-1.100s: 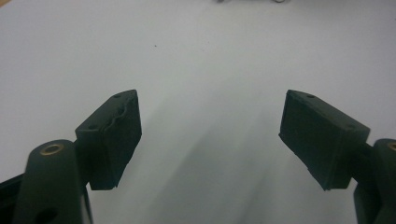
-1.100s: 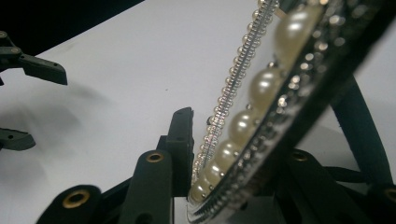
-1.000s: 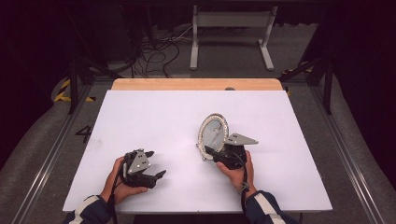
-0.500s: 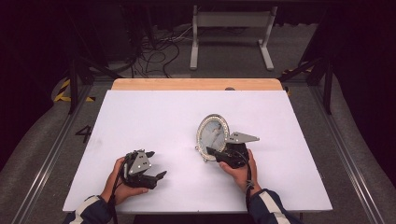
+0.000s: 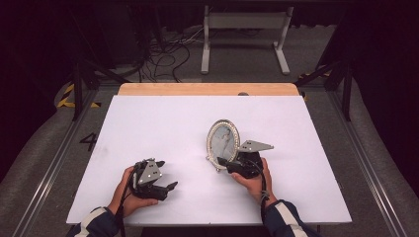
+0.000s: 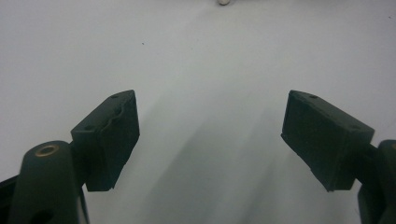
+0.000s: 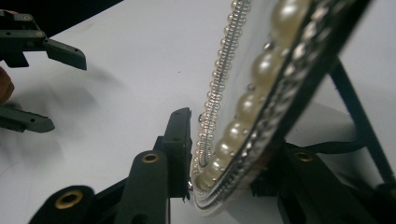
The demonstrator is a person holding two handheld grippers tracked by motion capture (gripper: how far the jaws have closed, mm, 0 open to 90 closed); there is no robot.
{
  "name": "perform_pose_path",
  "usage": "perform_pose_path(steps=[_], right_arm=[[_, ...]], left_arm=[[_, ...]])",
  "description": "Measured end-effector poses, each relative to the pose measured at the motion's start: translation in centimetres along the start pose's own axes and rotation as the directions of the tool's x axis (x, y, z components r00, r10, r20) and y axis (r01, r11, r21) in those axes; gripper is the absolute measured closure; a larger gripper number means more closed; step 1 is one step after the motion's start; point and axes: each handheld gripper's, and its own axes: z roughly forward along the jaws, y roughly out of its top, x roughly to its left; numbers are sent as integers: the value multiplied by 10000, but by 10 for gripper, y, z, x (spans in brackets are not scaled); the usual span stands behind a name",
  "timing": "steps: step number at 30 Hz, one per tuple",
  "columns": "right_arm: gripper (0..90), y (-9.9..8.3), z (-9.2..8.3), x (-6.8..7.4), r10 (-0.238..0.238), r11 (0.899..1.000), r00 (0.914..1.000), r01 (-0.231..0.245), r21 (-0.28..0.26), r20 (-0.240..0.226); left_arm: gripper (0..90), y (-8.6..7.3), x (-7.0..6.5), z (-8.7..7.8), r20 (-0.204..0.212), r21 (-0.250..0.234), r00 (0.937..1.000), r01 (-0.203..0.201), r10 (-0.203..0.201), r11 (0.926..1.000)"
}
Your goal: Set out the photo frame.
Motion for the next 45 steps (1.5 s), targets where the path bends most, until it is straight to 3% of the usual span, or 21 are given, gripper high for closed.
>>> perform_pose_path(steps=[5, 11, 19, 26, 33, 38, 44, 45], right_arm=[[679, -2, 0, 5, -64, 9985, 9998, 75, -542, 202], [736, -5, -9, 5, 206, 9859, 9982, -109, -1670, 565], [780, -5, -8, 4, 194, 9874, 9981, -99, -1582, 586], [807, 0, -7, -4, 353, 9928, 9994, -358, -1145, -64], [809, 2, -7, -8, 312, 9950, 9991, -338, -936, -289], [770, 2, -7, -2, 69, 9940, 9999, -57, -1093, 105], [698, 3, -10, 2, -178, 9921, 9989, 230, -1232, 429], [668, 4, -12, 2, -126, 9913, 9988, 187, -1299, 480]], left_arm=[[192, 0, -1, 0, 51, -7, 10000, 11, -11, 10000], [192, 1, -1, 0, 65, -48, 10000, 42, -42, 10000], [191, 2, -2, 2, 153, 11, 9999, 18, -18, 10000], [189, 9, 2, 10, 129, 30, 9999, -34, 33, 10000], [182, 23, 16, 25, 317, -89, 9992, 256, -254, 9996], [186, 36, 19, 42, 263, 258, 9996, 98, -105, 9996], [183, 45, 24, 51, 360, 69, 9987, 365, -367, 9993], [185, 51, 27, 53, 432, -187, 9980, 462, -453, 9988]])
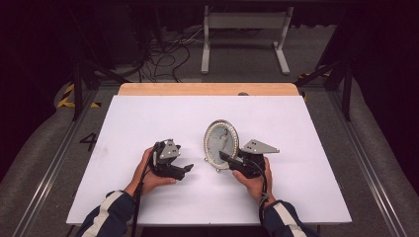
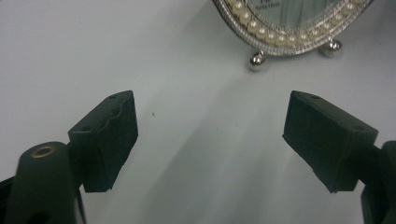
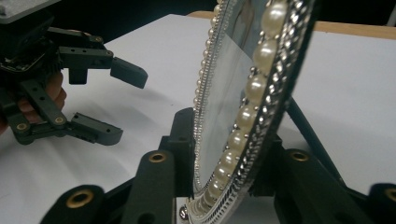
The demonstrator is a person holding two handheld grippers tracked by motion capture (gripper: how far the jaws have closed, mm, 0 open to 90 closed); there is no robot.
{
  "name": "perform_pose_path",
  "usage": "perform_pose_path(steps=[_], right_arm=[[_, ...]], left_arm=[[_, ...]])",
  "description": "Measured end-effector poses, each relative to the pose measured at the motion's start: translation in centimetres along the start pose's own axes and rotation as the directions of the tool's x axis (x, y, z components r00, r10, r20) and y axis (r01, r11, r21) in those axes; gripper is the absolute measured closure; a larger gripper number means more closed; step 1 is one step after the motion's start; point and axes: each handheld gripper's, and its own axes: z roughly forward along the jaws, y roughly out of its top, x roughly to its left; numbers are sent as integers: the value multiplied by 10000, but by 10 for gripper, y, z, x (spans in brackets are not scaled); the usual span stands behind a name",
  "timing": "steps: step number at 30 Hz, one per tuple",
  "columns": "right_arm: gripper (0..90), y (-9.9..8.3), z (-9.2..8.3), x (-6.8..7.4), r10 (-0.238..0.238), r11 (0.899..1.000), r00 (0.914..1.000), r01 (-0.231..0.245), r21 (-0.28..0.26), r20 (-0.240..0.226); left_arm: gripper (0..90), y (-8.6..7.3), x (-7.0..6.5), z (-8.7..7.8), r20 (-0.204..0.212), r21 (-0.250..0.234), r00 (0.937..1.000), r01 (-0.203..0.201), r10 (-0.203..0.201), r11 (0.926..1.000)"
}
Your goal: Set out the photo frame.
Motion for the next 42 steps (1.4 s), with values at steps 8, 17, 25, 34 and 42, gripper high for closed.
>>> perform_pose_path(steps=[8, 17, 25, 34, 42], right_arm=[[622, 4, -9, 7, -574, 9983, 9977, 577, -84, 374], [591, 5, -25, 14, -985, 9946, 9915, 1008, -230, 847], [621, 5, -35, 14, -1093, 9933, 9875, 1128, -249, 1137], [681, 4, -43, 16, -1008, 9937, 9872, 1061, -373, 1234], [748, 3, -42, 14, -931, 9947, 9867, 980, -314, 1331]], left_arm=[[193, 15, 4, 11, 433, -609, 9988, 245, -219, 9978], [228, 24, 3, 23, 500, -908, 9987, 76, -31, 9958], [218, 30, 8, 32, 1017, -1412, 9948, 165, -21, 9898], [239, 35, 8, 42, 1390, -1498, 9903, 283, -72, 9883], [307, 41, 4, 51, 1903, -1609, 9817, 326, -14, 9864]])
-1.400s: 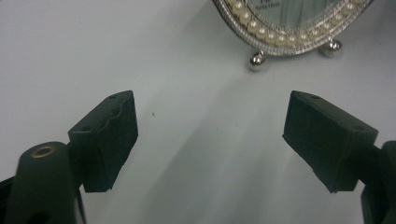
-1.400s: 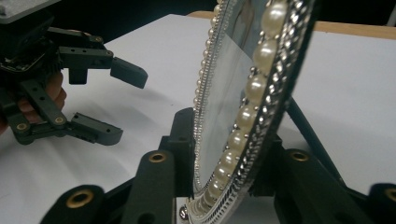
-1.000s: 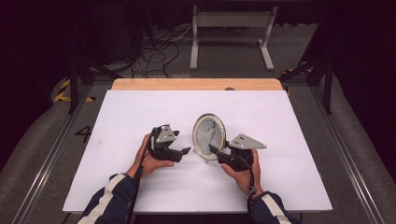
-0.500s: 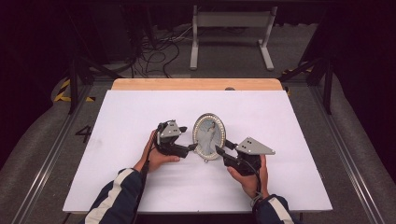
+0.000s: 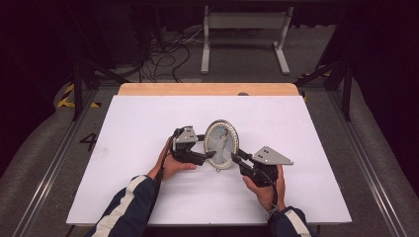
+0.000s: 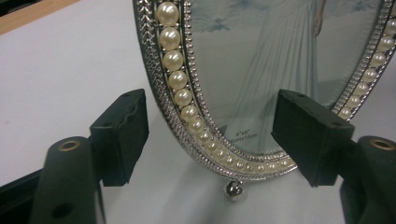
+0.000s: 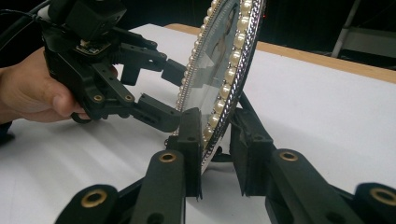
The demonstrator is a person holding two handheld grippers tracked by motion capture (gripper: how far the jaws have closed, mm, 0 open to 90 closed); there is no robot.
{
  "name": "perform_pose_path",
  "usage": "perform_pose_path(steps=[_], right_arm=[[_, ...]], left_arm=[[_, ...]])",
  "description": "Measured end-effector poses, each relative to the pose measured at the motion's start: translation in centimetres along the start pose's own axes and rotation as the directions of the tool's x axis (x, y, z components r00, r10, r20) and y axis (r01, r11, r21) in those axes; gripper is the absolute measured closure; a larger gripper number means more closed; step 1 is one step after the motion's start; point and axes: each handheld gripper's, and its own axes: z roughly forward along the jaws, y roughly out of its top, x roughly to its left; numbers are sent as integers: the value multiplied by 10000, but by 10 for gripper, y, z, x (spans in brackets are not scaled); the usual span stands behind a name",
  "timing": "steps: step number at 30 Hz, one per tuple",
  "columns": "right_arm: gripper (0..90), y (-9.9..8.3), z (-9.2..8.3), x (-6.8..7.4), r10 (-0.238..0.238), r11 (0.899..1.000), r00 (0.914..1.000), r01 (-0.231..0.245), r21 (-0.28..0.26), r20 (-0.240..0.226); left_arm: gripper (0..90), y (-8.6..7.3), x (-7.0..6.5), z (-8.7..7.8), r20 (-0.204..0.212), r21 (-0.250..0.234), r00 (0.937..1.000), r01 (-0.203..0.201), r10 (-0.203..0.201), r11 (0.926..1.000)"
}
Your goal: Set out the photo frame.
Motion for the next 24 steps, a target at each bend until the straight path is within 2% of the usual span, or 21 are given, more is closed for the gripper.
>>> perform_pose_path(steps=[2, 7, 13, 17, 24], right_arm=[[755, -1, 0, -1, 9, 10000, 10000, -9, 50, -46], [760, -2, -1, -4, 156, 9998, 9997, -154, 118, -199], [764, -2, 1, -8, 310, 9994, 9992, -307, 160, -237], [764, -2, 1, -9, 293, 9995, 9994, -290, 156, -209], [770, -2, 3, -9, 356, 9993, 9994, -355, 131, -44]], left_arm=[[327, 1, -1, 1, 107, 21, 9999, -106, 105, 9999], [399, 1, 3, -2, 294, -82, 9995, 130, -128, 9999], [500, 0, 5, -9, 235, -15, 9996, 136, -136, 9999], [526, 0, 4, -10, 268, 96, 9996, 38, -41, 9999], [548, 1, 0, -11, 65, 326, 9999, -90, 88, 9994]])
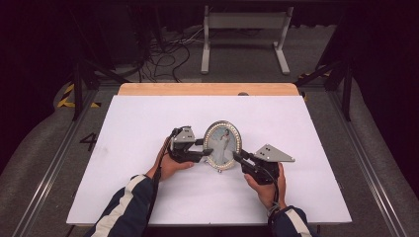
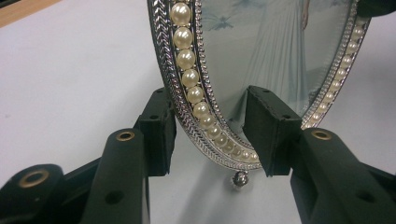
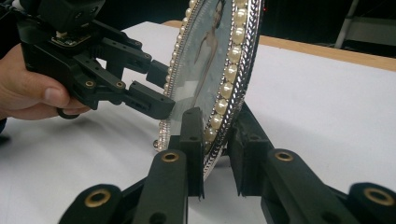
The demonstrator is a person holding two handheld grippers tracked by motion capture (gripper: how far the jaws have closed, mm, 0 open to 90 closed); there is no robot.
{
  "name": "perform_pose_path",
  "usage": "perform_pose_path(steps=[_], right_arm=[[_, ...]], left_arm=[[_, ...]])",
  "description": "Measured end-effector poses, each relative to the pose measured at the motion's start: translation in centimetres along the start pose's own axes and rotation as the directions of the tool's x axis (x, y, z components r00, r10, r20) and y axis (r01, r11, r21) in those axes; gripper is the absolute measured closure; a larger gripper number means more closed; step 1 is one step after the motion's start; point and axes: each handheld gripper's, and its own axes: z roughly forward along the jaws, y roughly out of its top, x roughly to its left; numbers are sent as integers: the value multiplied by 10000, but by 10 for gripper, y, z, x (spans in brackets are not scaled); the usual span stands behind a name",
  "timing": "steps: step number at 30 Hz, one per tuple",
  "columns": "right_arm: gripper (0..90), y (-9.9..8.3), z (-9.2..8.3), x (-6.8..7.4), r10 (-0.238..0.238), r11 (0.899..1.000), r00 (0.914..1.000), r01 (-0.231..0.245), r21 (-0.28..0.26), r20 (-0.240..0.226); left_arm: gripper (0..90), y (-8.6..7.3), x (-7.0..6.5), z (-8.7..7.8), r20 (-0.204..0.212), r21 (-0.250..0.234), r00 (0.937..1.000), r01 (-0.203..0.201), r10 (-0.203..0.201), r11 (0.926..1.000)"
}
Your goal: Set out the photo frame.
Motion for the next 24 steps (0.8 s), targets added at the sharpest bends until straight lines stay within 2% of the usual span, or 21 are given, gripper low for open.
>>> perform_pose_path(steps=[4, 10, 24], right_arm=[[772, 1, 2, 0, -2, 10000, 10000, 1, -80, -63], [768, 0, 2, -2, 111, 9999, 9999, -111, -67, -42], [750, 2, 5, -5, 145, 9999, 9999, -145, -25, -16]], left_arm=[[552, -2, -1, -1, -60, 141, 9999, 82, -81, 9999], [588, -3, -3, -4, -132, 54, 9998, 121, -120, 9999], [611, -5, -9, -14, -173, 206, 9998, -127, 131, 9997]])
